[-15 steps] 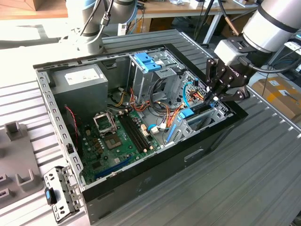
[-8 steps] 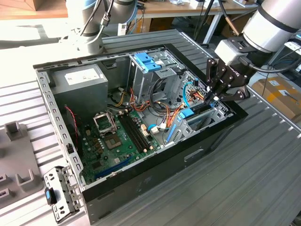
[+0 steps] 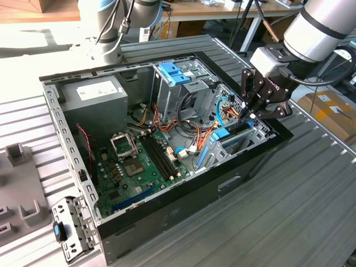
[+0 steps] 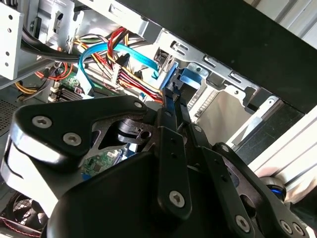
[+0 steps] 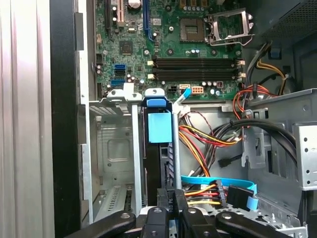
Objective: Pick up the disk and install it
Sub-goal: 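Insert the first disk wire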
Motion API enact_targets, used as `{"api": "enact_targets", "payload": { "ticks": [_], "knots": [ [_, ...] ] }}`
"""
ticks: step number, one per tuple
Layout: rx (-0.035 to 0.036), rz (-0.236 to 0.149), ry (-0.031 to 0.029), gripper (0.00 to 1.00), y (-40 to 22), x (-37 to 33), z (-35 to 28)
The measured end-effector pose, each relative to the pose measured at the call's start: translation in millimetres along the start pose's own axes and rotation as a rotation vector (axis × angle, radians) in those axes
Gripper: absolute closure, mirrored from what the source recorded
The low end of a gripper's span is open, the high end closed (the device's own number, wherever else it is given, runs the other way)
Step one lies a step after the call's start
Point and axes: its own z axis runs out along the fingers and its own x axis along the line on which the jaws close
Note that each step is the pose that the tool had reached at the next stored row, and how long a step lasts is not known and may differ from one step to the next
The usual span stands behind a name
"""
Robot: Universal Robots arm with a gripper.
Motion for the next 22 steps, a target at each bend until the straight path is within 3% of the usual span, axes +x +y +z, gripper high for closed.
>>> {"api": "enact_targets", "payload": {
  "ticks": [11,14,22],
  "knots": [
    [0.0001,0.0,0.0004,0.83,1.1,1.0,10.6],
    [-0.0001,0.0,-0.0017,0.83,2.6,1.3,12.1],
    [0.0,0.0,0.0001,0.83,2.7,1.3,11.7]
  ]
}}
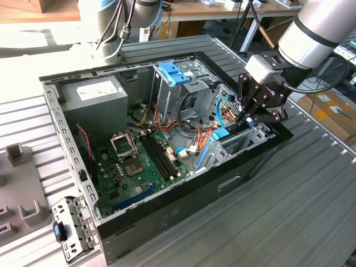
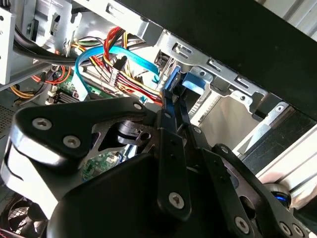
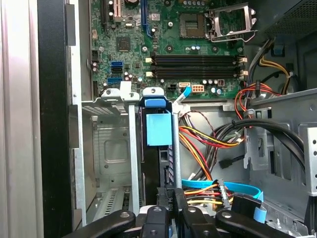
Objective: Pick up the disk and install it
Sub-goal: 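Insert the first disk wire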
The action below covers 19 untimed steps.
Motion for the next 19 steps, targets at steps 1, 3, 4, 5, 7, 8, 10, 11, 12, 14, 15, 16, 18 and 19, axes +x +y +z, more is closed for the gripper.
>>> {"api": "enact_targets", "payload": {
  "ticks": [1,3,4,5,7,8,10,11,12,14,15,16,18,19],
  "knots": [
    [-0.0001,0.0,-0.0001,0.82,0.0,0.0,0.1],
    [0.0,0.0,0.0,0.69,0.0,0.0,0.1],
    [0.0,0.0,0.0,0.69,0.0,0.0,0.1],
    [0.0,0.0,0.0,0.69,0.0,0.0,0.1],
    [0.0001,0.0,0.0,0.69,0.2,-0.4,-3.3],
    [0.0001,0.0,0.0,0.69,0.4,-0.5,-5.4],
    [0.0,0.0,-0.0007,0.69,0.9,-1.3,-13.7],
    [0.0,0.0,-0.0011,0.69,1.5,-2.2,-22.6],
    [0.0,0.0,-0.0011,0.69,1.7,-2.5,-25.8],
    [-0.0001,0.0,-0.0022,0.69,2.0,-2.9,-29.7],
    [-0.0001,0.0,-0.0023,0.69,2.0,-3.1,-30.4],
    [-0.0001,0.0,-0.0024,0.69,2.1,-3.7,-30.3],
    [-0.0014,-0.001,-0.01,0.84,2.1,-3.9,-29.7],
    [-0.0032,0.0,-0.0144,0.89,2.1,-3.8,-28.7]
  ]
}}
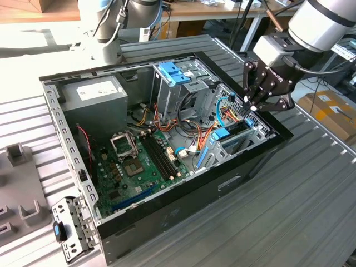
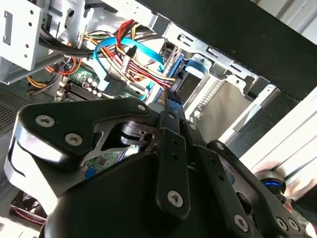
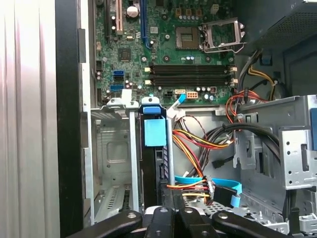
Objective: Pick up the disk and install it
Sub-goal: 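Insert the first disk wire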
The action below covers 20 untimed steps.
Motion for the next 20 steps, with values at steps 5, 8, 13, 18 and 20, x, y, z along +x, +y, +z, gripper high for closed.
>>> {"api": "enact_targets", "payload": {
  "ticks": [5,8,13,18,20],
  "knots": [
    [-0.0121,0.001,-0.0017,0.89,-1.6,0.8,7.5],
    [-0.0197,0.002,-0.0016,0.89,-2.1,1.5,13.6],
    [-0.0233,0.002,-0.0044,0.89,-2.5,2.5,18.8],
    [-0.0267,0.002,-0.0053,0.89,-3.1,3.7,26.9],
    [-0.0273,0.002,-0.0076,0.89,-3.2,4.8,28.5]
  ]
}}
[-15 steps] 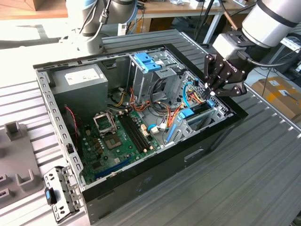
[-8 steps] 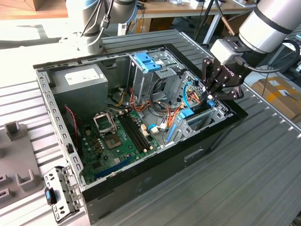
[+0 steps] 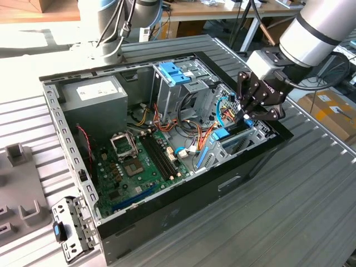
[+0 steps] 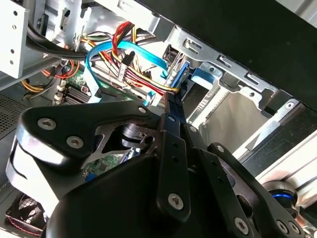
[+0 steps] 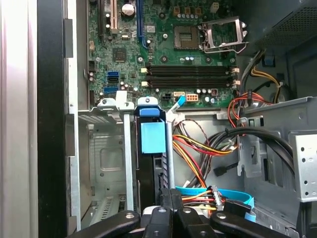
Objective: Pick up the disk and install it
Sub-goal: 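Insert the first disk wire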
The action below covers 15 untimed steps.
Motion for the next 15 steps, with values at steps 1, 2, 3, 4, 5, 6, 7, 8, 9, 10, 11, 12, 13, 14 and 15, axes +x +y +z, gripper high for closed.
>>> {"api": "enact_targets", "payload": {
  "ticks": [1,2,3,4,5,6,7,8,9,10,11,12,13,14,15],
  "knots": [
    [-0.0001,0.0,-0.0024,0.89,0.0,0.2,-0.3],
    [-0.0005,-0.001,-0.0094,0.89,0.2,-0.3,-1.9],
    [-0.0009,-0.001,-0.0116,0.89,0.6,-0.7,-6.4],
    [-0.0007,-0.001,-0.0105,0.89,0.6,-1.3,-10.7],
    [-0.0007,-0.001,-0.0099,0.89,0.2,-1.9,-14.7],
    [-0.0006,-0.001,-0.0111,0.89,-2.0,-2.3,-17.8],
    [-0.0007,-0.001,-0.0118,0.89,-4.6,-2.7,-19.7],
    [-0.0008,-0.001,-0.0128,0.89,-6.2,-3.0,-21.0],
    [-0.0009,-0.001,-0.015,0.89,-8.1,-3.3,-22.8],
    [-0.001,-0.002,-0.0171,0.89,-9.4,-3.6,-24.7],
    [-0.0013,-0.002,-0.021,0.89,-11.3,-4.2,-28.3],
    [-0.0015,-0.002,-0.0242,0.89,-12.6,-4.8,-33.1],
    [-0.0016,-0.002,-0.0259,0.89,-12.9,-5.2,-36.1],
    [-0.0017,-0.002,-0.0274,0.89,-12.9,-5.3,-37.2],
    [-0.0019,-0.003,-0.0305,0.89,-13.2,-5.4,-38.0]
  ]
}}
